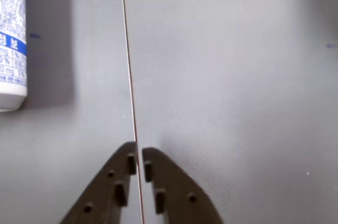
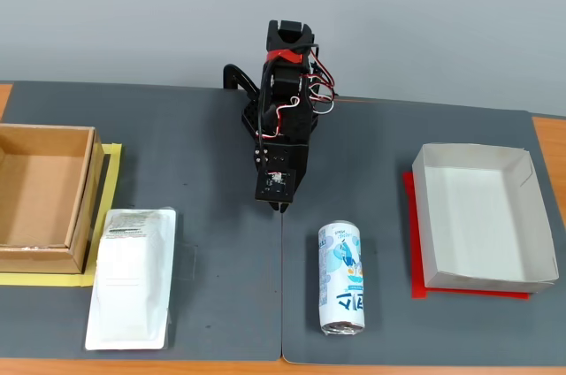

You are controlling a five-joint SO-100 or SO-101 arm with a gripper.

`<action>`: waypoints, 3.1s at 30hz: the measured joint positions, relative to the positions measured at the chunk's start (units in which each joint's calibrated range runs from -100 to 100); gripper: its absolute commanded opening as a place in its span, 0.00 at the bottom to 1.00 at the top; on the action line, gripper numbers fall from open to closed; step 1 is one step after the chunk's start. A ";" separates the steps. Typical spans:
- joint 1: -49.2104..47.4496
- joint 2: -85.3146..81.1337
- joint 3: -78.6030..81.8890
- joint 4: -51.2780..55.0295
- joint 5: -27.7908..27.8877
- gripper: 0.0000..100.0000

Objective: Pick the sandwich and put it in the gray box

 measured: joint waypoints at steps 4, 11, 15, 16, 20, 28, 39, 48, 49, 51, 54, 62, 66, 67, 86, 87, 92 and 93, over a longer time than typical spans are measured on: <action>1.62 0.00 0.00 -5.72 0.15 0.02; 2.06 0.00 0.00 -9.80 0.20 0.02; 2.06 0.00 0.00 -9.80 0.20 0.02; 2.06 0.00 0.00 -9.80 0.20 0.02; 2.06 0.00 0.00 -9.80 0.20 0.02; 2.06 0.00 0.00 -9.80 0.20 0.02; 2.06 0.00 0.00 -9.80 0.20 0.02; 2.06 0.00 0.00 -9.80 0.20 0.02; 2.06 0.00 0.00 -9.80 0.20 0.02; 2.14 0.00 0.00 -9.80 0.20 0.02; 2.36 0.00 0.00 -9.80 0.00 0.02; 2.36 0.00 0.00 -9.80 0.00 0.02; 2.36 0.00 0.00 -9.80 0.00 0.02; 2.36 0.00 0.00 -9.80 0.00 0.02; 2.36 1.95 -5.12 -9.80 0.20 0.02; 2.36 3.23 -6.38 -9.80 0.20 0.02; 2.36 14.36 -13.92 -9.80 0.20 0.02; 2.36 17.08 -15.54 -9.80 0.20 0.02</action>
